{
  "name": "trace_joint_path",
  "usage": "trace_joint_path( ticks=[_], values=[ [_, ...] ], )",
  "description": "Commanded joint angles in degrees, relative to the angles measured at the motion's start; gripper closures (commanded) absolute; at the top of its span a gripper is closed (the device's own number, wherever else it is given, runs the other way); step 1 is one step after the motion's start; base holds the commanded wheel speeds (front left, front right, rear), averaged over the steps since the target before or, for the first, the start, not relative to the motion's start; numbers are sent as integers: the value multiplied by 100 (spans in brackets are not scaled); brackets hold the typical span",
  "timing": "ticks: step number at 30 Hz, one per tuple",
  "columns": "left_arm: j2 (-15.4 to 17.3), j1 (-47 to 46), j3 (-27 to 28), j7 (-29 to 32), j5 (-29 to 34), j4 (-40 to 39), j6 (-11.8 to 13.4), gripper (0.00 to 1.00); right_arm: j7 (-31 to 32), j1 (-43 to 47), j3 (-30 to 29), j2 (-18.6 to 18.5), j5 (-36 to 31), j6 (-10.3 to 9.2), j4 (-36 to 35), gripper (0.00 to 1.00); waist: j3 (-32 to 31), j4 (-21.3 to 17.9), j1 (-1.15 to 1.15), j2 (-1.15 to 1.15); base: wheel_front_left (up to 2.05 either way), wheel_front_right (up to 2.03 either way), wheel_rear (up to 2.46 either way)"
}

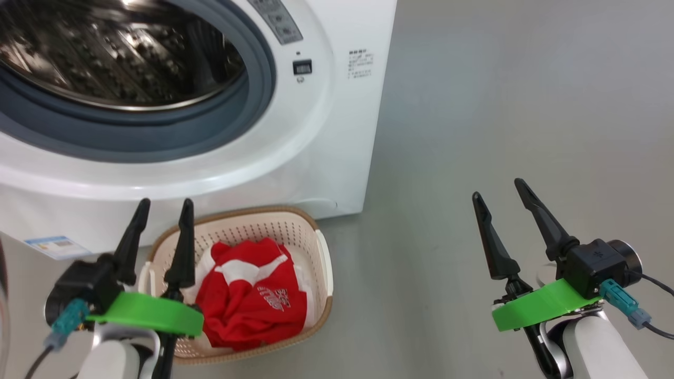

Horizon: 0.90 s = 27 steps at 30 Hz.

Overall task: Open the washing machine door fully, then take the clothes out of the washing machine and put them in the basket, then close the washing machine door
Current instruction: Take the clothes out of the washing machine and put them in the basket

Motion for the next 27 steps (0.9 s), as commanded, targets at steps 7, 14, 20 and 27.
trace_joint_path(
  ticks=[7,14,20,27],
  values=[
    [57,538,275,-68,111,-801,175,0,-36,135,-59,4,-143,35,-149,0,-473,68,0,0,0,0,0],
    [40,1149,334,-69,192,-1327,394,0,-36,286,-217,4,-270,35,-206,0,-703,30,0,0,0,0,0],
    [91,1608,440,-69,354,-1514,637,0,-36,512,-342,4,-290,35,-267,0,-943,8,0,0,0,0,0],
    [76,1964,532,-69,495,-1577,814,0,-36,760,-351,4,-284,35,-307,0,-1177,-51,0,0,0,0,0]
  ],
)
